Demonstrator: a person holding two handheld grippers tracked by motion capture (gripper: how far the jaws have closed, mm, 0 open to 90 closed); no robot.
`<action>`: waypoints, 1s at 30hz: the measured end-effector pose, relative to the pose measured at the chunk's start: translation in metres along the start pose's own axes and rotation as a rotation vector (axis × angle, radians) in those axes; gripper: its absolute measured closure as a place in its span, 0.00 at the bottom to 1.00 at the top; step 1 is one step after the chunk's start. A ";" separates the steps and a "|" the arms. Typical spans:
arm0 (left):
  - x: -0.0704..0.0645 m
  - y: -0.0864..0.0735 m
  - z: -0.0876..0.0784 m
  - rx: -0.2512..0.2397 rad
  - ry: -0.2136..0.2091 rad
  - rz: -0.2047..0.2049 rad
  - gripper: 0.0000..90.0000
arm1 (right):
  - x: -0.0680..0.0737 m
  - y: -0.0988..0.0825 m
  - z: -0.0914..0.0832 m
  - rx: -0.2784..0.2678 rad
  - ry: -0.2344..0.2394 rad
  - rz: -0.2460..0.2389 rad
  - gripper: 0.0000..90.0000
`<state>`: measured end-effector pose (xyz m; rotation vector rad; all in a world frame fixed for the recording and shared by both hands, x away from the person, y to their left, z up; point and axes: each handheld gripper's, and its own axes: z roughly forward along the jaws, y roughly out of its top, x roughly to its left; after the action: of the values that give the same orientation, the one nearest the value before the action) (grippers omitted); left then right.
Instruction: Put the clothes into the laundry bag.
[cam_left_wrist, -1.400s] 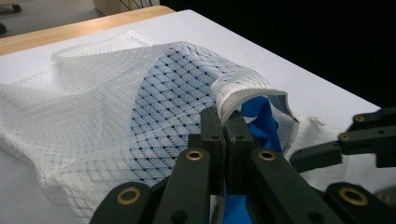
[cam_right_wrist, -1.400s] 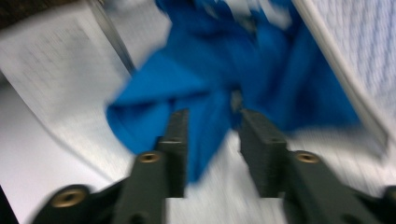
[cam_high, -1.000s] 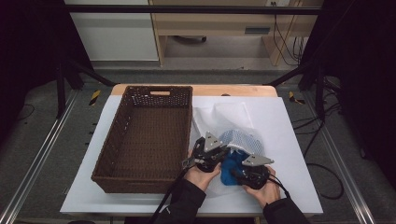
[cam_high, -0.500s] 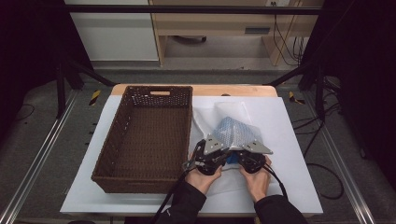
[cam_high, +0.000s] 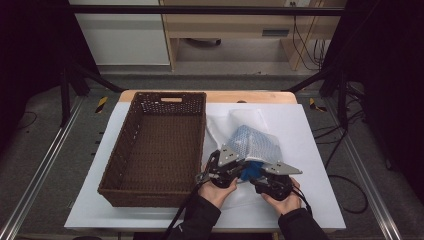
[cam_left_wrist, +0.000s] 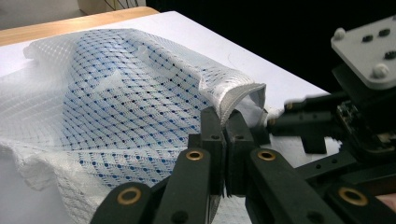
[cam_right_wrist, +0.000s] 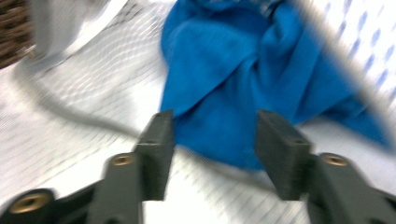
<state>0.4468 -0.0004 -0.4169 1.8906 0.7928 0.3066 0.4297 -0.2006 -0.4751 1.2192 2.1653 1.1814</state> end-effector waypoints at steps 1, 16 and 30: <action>0.000 0.000 0.000 -0.002 0.001 0.000 0.99 | 0.000 -0.001 0.002 -0.004 0.035 0.003 0.76; -0.003 -0.002 -0.002 -0.010 -0.001 0.004 0.99 | -0.004 0.019 0.051 0.058 -0.099 -0.003 1.00; -0.007 -0.005 0.000 0.008 0.018 0.039 0.98 | -0.007 0.002 -0.009 -0.027 0.037 0.035 0.74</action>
<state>0.4398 -0.0037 -0.4205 1.9149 0.7709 0.3457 0.4286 -0.2101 -0.4692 1.2385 2.1553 1.2532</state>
